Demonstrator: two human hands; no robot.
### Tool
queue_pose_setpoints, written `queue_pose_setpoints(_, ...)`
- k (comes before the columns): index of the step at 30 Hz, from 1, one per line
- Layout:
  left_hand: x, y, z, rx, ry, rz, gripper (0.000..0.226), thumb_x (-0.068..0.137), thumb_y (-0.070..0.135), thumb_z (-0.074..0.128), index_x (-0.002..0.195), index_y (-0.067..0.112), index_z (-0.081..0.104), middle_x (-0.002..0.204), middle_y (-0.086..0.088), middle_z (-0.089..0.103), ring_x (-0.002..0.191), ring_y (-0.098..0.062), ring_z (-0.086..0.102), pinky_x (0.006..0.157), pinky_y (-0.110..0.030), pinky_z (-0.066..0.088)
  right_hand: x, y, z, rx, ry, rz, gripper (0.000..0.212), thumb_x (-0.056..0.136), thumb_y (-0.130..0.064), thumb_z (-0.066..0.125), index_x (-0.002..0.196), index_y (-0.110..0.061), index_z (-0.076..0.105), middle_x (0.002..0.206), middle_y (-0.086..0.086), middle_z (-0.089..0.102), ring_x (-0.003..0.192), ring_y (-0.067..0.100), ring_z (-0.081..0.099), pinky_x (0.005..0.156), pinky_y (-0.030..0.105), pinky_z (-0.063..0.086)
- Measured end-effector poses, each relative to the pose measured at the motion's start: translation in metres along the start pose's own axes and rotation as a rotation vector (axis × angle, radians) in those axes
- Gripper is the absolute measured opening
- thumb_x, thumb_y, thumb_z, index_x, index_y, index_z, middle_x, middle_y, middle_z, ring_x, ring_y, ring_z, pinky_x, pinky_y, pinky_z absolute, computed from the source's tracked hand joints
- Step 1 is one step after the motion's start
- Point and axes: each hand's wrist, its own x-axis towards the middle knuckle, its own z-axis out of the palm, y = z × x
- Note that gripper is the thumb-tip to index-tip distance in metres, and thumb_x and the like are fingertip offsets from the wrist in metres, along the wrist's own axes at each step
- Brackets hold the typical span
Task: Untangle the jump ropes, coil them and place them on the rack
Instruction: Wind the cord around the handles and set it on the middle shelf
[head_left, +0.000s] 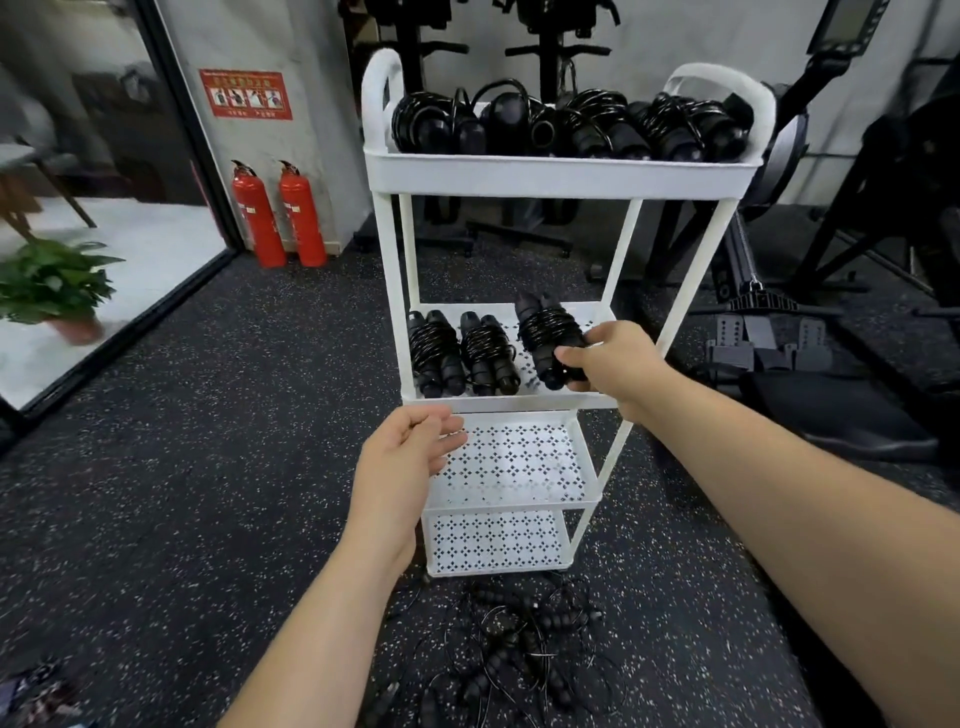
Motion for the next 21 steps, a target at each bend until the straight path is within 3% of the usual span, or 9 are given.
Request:
queue_pose_setpoints(5,0.006,-0.004,-0.004,-0.007,0.021,-0.013,0.024,0.11,0.016,0.052,0.113,0.02,0.075,0.11,0.005,0.081,0.105,-0.013,0.078,0.103,-0.043,0.054,0.018,0.002,0.006,-0.031,0.022,-0.005,0.018,0.099,-0.007,0.077,0.087,-0.006,0.063,0.106,0.024,0.074,0.082,0.034,0.072,0.097,0.055,0.062)
queue_pose_setpoints(6,0.006,-0.005,-0.003,-0.005,0.021,-0.016,0.023,0.11,0.016,0.053,0.113,0.02,0.075,0.11,0.005,0.081,0.105,-0.013,0.078,0.101,-0.042,0.054,0.021,0.003,0.009,-0.023,0.03,-0.008,0.017,0.099,-0.009,0.078,0.096,0.002,0.065,0.104,0.022,0.075,0.081,0.033,0.072,0.097,0.056,0.062)
queue_pose_setpoints(8,0.007,-0.006,-0.002,-0.006,0.022,-0.025,0.022,0.11,0.015,0.053,0.113,0.02,0.075,0.109,0.005,0.082,0.105,-0.014,0.078,0.095,-0.039,0.054,0.028,0.008,0.013,0.038,0.012,0.032,0.035,0.098,-0.013,0.079,0.119,0.01,0.063,0.104,0.018,0.075,0.084,0.03,0.077,0.095,0.056,0.063)
queue_pose_setpoints(9,0.007,-0.007,-0.002,-0.005,0.025,-0.029,0.022,0.11,0.015,0.054,0.113,0.02,0.075,0.109,0.005,0.082,0.105,-0.014,0.078,0.092,-0.037,0.053,0.031,0.011,0.015,0.096,-0.015,0.07,0.037,0.098,-0.012,0.079,0.125,0.009,0.062,0.11,0.02,0.076,0.088,0.031,0.08,0.093,0.055,0.064)
queue_pose_setpoints(11,0.007,-0.008,-0.001,-0.002,0.03,-0.038,0.022,0.109,0.015,0.054,0.113,0.02,0.076,0.108,0.005,0.082,0.104,-0.013,0.078,0.088,-0.035,0.051,0.044,0.021,0.017,0.1,-0.013,0.091,0.024,0.097,-0.01,0.078,0.114,0.0,0.064,0.112,0.024,0.076,0.093,0.038,0.08,0.092,0.056,0.065)
queue_pose_setpoints(13,0.007,-0.008,0.0,0.007,0.026,-0.046,0.022,0.109,0.016,0.055,0.113,0.021,0.076,0.108,0.005,0.082,0.103,-0.013,0.078,0.088,-0.035,0.052,0.05,0.026,0.014,-0.109,0.024,0.029,0.014,0.096,-0.012,0.074,0.097,0.001,0.07,0.098,0.023,0.079,0.087,0.039,0.08,0.089,0.057,0.065)
queue_pose_setpoints(14,0.007,-0.009,0.0,0.013,0.024,-0.051,0.022,0.109,0.016,0.055,0.113,0.021,0.076,0.108,0.005,0.082,0.103,-0.013,0.077,0.089,-0.035,0.053,0.05,0.026,0.012,-0.265,0.04,-0.014,0.02,0.096,-0.016,0.072,0.093,0.004,0.072,0.09,0.02,0.079,0.084,0.038,0.078,0.087,0.054,0.065)
queue_pose_setpoints(17,0.007,-0.01,0.003,0.03,0.022,-0.07,0.02,0.108,0.016,0.057,0.111,0.021,0.077,0.107,0.005,0.082,0.104,-0.016,0.077,0.091,-0.038,0.054,0.045,0.028,0.01,-0.623,0.044,-0.127,0.028,0.097,-0.025,0.072,0.099,0.002,0.074,0.09,0.018,0.077,0.089,0.035,0.073,0.08,0.043,0.061)
queue_pose_setpoints(21,0.006,-0.011,0.006,0.044,0.01,-0.091,0.021,0.108,0.016,0.058,0.111,0.021,0.077,0.106,0.006,0.082,0.103,-0.016,0.077,0.088,-0.035,0.054,0.045,0.038,0.015,-0.68,0.04,-0.142,0.025,0.099,-0.026,0.068,0.113,-0.006,0.069,0.097,0.015,0.074,0.09,0.032,0.068,0.068,0.034,0.049)
